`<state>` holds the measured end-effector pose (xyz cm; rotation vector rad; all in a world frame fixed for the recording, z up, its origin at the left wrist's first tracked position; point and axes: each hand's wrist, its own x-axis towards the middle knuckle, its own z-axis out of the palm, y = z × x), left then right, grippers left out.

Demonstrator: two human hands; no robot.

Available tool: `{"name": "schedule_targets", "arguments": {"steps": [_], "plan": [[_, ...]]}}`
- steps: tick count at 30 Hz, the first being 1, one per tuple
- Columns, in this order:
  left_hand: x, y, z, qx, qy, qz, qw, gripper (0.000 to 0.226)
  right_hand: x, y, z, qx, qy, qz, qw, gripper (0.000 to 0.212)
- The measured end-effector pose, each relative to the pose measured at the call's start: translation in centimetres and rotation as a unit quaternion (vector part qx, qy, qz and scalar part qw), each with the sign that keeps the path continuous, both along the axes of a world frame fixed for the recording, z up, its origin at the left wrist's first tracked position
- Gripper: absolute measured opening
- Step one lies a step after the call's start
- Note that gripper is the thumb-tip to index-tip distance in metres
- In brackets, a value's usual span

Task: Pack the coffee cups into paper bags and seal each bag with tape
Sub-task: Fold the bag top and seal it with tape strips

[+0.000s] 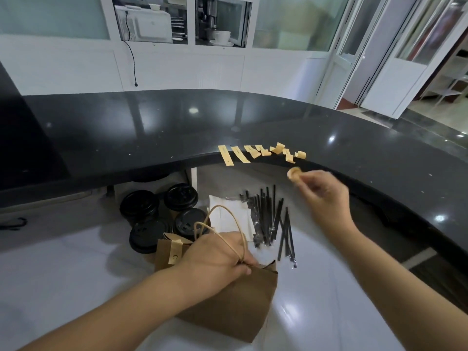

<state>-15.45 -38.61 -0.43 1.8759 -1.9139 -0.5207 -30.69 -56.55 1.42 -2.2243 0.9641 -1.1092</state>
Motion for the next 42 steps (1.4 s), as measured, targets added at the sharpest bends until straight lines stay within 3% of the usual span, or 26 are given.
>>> {"name": "schedule_targets", "arguments": {"steps": [3, 9, 23, 31, 38, 42], "plan": [[0.2, 0.2, -0.1, 0.002, -0.009, -0.013, 1.0, 0.026, -0.3, 4.6, -0.2, 0.06, 0.082, 0.073, 0.992, 0.009], [0.2, 0.5, -0.4, 0.004, -0.003, -0.008, 1.0, 0.024, -1.1, 8.9, 0.0, 0.193, 0.185, 0.125, 0.955, 0.011], [0.4, 0.7, -0.6, 0.001, -0.038, 0.002, 0.999, 0.024, -0.4, 9.8, 0.5, 0.16, 0.282, 0.136, 0.936, 0.012], [0.0, 0.7, -0.3, -0.009, -0.044, 0.017, 0.999, 0.025, -0.8, 10.6, 0.6, 0.072, 0.339, 0.161, 0.924, 0.012], [-0.3, 0.4, 0.2, 0.029, -0.065, -0.002, 0.997, 0.021, -0.6, 10.5, 0.8, 0.02, 0.346, 0.179, 0.921, 0.015], [-0.1, 0.5, 0.4, 0.031, -0.056, -0.011, 0.998, 0.02, -1.0, 10.7, 0.5, 0.024, 0.302, 0.134, 0.944, 0.016]]}}
